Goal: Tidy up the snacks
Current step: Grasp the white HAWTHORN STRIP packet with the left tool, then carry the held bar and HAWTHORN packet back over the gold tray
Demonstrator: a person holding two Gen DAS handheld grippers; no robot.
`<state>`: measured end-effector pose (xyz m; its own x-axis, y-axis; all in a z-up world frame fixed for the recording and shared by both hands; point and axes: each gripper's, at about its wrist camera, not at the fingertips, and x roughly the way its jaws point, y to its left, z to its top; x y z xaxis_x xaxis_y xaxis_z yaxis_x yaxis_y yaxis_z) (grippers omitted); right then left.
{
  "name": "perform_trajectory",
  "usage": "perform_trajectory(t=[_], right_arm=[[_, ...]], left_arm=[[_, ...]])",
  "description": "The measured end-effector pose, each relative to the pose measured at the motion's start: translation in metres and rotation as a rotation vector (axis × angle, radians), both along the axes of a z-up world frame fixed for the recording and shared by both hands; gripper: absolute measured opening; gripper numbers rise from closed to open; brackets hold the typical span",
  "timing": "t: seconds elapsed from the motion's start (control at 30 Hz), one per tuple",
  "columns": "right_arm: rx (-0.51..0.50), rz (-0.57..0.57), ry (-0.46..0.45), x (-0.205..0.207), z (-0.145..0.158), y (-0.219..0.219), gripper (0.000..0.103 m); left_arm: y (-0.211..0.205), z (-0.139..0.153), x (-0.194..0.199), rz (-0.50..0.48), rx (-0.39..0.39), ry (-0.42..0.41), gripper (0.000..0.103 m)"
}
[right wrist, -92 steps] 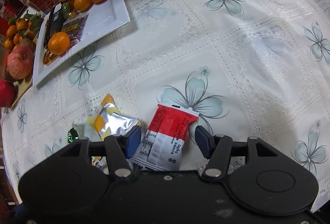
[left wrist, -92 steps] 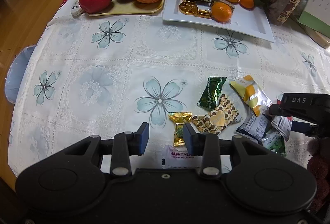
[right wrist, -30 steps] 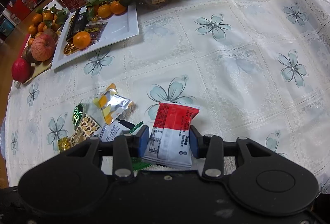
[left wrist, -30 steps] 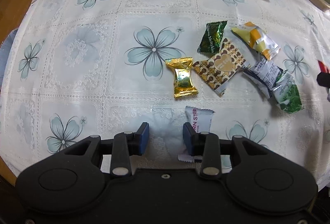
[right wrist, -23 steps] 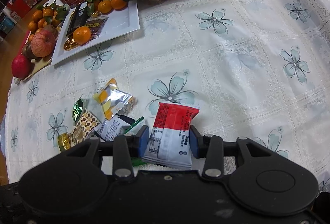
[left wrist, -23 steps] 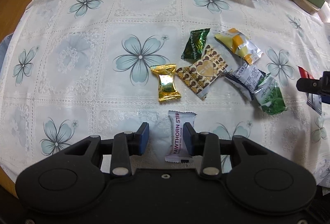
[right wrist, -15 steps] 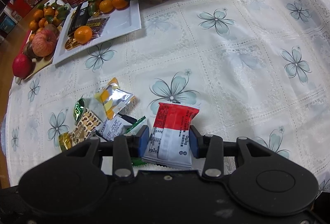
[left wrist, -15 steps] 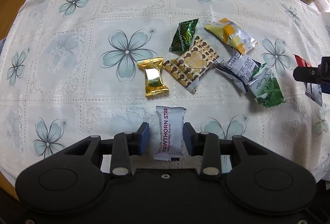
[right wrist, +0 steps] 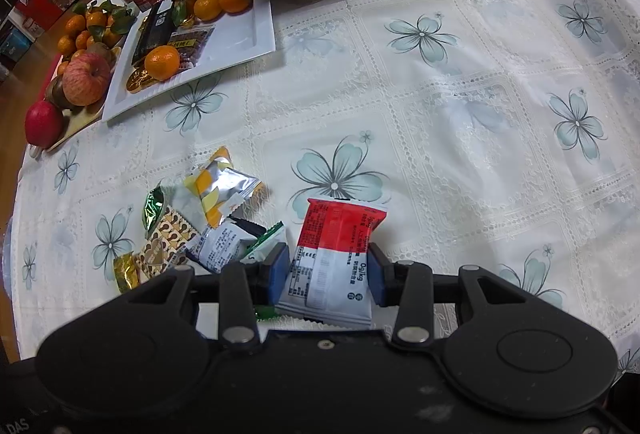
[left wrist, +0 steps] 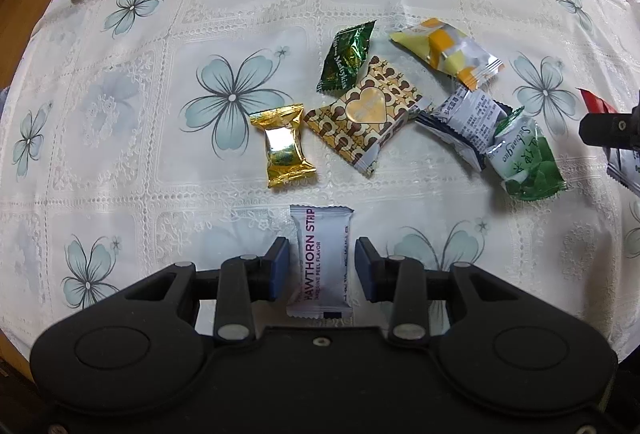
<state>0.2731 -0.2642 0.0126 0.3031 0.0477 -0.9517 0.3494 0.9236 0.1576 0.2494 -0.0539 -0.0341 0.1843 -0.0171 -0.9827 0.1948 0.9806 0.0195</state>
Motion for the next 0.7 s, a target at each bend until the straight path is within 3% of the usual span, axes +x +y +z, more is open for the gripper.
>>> perform_trajectory(t=[0.4,0.7], right_arm=[[-0.008,0.011,-0.001,-0.0006,-0.0011,0.0015,0.043],[-0.016,0.013,-0.019,-0.003,0.0024,-0.0008,0.043]], left_arm=[[0.0032,-0.0003,0.0033,0.024,-0.012,0.01,0.03],[0.0076,0.0075,0.0026,0.042,-0.015,-0.023,0.028]])
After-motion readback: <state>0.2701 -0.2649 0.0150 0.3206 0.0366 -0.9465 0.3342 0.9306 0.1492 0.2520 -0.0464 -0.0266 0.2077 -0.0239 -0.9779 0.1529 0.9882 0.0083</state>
